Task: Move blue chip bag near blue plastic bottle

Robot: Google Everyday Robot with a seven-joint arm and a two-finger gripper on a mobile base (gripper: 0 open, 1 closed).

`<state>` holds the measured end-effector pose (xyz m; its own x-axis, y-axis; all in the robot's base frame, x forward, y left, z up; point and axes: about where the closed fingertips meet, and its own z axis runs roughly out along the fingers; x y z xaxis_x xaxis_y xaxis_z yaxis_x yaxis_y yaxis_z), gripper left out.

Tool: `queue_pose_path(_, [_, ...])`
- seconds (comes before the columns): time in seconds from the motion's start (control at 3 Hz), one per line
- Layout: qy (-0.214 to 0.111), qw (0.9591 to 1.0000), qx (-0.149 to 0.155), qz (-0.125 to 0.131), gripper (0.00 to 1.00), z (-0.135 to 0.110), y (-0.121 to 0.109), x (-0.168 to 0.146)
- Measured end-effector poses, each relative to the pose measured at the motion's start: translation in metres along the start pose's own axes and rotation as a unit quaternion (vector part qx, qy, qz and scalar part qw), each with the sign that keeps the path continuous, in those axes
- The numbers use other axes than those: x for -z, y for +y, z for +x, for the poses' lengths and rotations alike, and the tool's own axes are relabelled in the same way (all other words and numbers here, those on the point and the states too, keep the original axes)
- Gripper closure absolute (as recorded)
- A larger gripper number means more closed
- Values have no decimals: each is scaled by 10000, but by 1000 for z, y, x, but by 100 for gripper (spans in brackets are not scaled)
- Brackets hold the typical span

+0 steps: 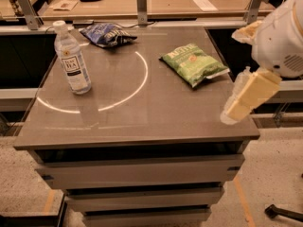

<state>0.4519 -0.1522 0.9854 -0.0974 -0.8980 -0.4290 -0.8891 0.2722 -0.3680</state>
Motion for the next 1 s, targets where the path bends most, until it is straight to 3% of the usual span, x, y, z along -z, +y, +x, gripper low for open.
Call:
queue_pose_path(0.33, [350, 9972, -31, 654, 0, 2, 9, -15])
queue_pose_path(0.67, [581, 9877, -99, 1448, 0, 4, -10, -20])
queue_pose_path(1.0, [694, 9753, -117, 2094, 0, 2, -28, -13])
